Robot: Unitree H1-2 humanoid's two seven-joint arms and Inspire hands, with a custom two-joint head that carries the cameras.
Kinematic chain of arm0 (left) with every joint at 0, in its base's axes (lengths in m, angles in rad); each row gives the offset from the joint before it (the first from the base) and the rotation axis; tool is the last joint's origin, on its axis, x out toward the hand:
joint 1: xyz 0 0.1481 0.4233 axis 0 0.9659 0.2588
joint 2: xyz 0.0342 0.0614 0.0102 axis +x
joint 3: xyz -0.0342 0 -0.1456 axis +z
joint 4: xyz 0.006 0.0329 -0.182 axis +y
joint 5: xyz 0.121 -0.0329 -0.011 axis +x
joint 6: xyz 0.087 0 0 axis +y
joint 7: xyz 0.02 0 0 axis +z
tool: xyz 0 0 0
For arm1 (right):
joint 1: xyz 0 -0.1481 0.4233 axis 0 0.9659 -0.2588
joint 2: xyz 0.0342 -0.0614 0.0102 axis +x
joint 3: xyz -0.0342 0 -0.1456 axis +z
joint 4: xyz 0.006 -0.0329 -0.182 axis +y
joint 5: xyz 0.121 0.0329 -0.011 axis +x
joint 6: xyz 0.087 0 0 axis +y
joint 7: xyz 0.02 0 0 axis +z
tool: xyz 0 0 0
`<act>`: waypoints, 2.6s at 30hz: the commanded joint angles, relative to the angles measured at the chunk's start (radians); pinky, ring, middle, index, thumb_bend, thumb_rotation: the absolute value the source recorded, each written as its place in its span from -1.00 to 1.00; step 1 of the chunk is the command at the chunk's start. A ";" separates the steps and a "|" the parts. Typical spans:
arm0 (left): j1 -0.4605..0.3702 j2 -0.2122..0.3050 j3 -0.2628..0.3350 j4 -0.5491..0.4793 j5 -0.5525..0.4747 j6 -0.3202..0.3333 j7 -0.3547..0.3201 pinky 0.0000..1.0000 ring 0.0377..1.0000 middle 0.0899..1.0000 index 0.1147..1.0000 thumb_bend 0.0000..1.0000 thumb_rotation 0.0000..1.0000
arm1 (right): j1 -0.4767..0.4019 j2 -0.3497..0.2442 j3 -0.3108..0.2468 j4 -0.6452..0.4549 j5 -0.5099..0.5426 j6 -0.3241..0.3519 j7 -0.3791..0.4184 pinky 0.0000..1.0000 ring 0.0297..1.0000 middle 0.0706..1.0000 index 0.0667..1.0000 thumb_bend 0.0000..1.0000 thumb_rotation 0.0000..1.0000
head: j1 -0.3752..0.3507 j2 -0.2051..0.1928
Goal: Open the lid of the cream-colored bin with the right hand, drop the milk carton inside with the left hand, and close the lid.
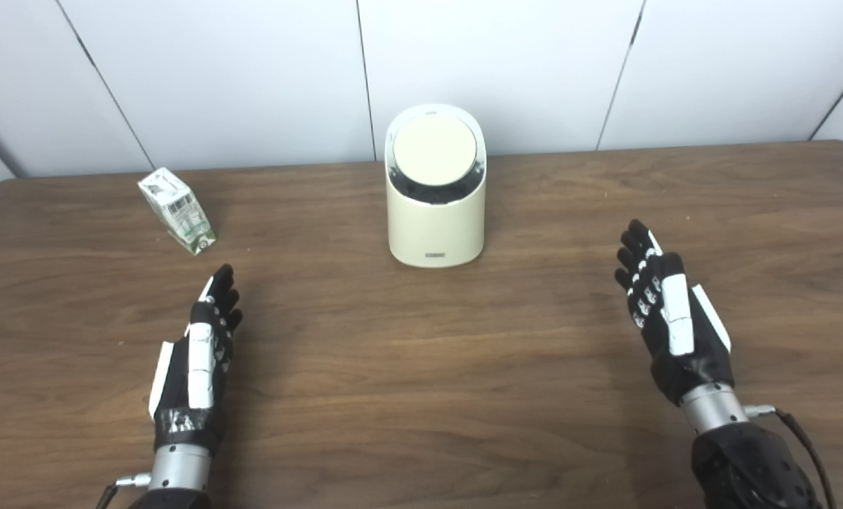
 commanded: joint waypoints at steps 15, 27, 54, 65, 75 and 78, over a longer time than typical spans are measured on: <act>0.010 -0.004 -0.012 -0.015 0.019 -0.052 0.005 1.00 1.00 1.00 1.00 0.19 1.00 | 0.004 -0.008 -0.003 0.003 0.007 -0.089 0.007 1.00 1.00 1.00 1.00 0.26 1.00 | 0.021 -0.074; 0.014 -0.011 -0.016 -0.002 0.032 -0.067 0.006 1.00 1.00 1.00 1.00 0.16 1.00 | 0.017 -0.025 -0.003 0.033 0.014 -0.133 0.024 1.00 1.00 1.00 1.00 0.29 1.00 | 0.042 -0.094; 0.013 -0.002 -0.001 0.011 0.025 -0.082 0.005 1.00 1.00 1.00 1.00 0.18 1.00 | 0.016 -0.016 0.009 0.039 0.002 -0.148 0.020 1.00 1.00 1.00 1.00 0.34 1.00 | -0.011 -0.106; 0.009 0.000 0.008 0.015 0.004 -0.084 -0.009 1.00 1.00 1.00 1.00 0.17 1.00 | 0.010 -0.005 0.015 0.033 -0.020 -0.145 0.003 1.00 1.00 1.00 1.00 0.36 0.96 | -0.020 -0.100; 0.008 0.005 0.007 0.010 0.010 -0.080 -0.009 1.00 1.00 1.00 1.00 0.16 1.00 | 0.009 -0.005 0.017 0.033 -0.031 -0.148 0.002 1.00 1.00 1.00 1.00 0.41 0.96 | -0.029 -0.093; 0.008 0.005 0.008 0.007 0.001 -0.076 -0.012 1.00 1.00 1.00 1.00 0.16 1.00 | 0.010 -0.003 0.019 0.028 -0.029 -0.144 0.003 1.00 1.00 1.00 1.00 0.38 0.96 | -0.032 -0.090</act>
